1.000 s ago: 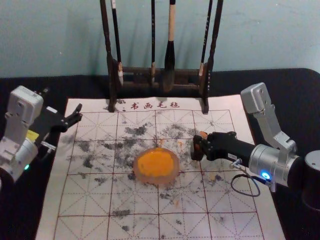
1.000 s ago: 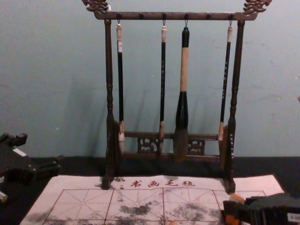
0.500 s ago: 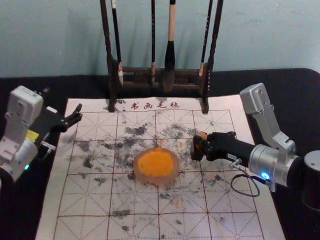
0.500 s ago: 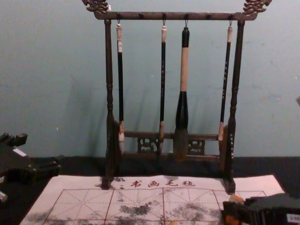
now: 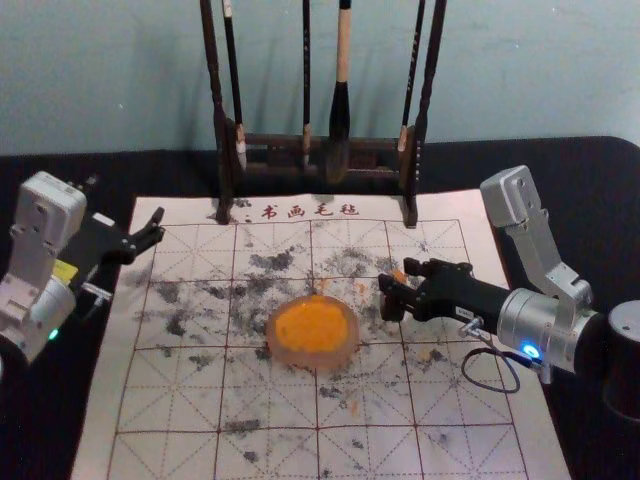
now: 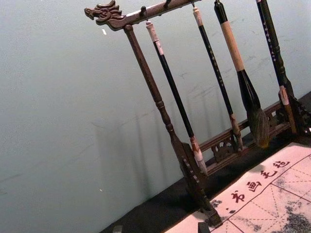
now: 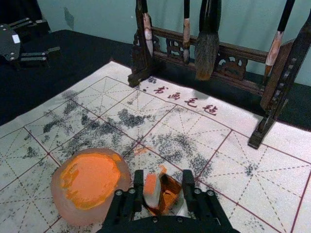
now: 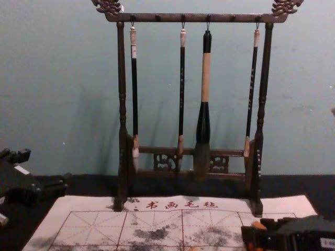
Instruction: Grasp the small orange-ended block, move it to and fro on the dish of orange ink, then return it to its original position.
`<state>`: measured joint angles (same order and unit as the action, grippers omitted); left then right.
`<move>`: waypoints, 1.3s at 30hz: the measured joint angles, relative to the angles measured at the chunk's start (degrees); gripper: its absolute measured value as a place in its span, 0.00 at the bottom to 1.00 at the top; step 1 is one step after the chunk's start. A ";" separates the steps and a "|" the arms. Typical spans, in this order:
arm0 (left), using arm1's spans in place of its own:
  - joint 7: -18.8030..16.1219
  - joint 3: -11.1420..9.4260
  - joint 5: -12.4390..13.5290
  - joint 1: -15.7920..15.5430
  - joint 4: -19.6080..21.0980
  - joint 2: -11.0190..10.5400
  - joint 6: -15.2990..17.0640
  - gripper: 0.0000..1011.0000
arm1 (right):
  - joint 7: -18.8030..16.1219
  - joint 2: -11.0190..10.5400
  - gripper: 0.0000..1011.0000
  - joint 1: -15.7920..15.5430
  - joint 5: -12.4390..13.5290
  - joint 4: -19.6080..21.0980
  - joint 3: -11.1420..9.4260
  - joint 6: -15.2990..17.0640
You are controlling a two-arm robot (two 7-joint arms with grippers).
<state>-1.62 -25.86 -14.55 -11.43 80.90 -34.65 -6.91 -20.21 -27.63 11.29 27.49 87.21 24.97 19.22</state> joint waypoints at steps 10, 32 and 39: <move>0.00 0.00 0.00 -0.01 0.00 0.00 0.00 0.99 | 0.00 0.00 0.77 0.00 0.05 0.02 0.00 0.00; 0.00 0.00 0.00 0.00 0.00 0.00 0.00 0.99 | 4.16 1.41 0.99 -3.06 -6.65 2.07 -3.59 -19.05; 0.00 0.00 0.00 0.00 0.00 0.00 0.00 0.99 | 15.89 3.59 0.99 -4.50 -17.60 -0.74 -6.39 -28.05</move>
<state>-1.62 -25.86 -14.55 -11.43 80.90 -34.65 -6.91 -4.31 -24.03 6.78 9.90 86.47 18.57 -8.84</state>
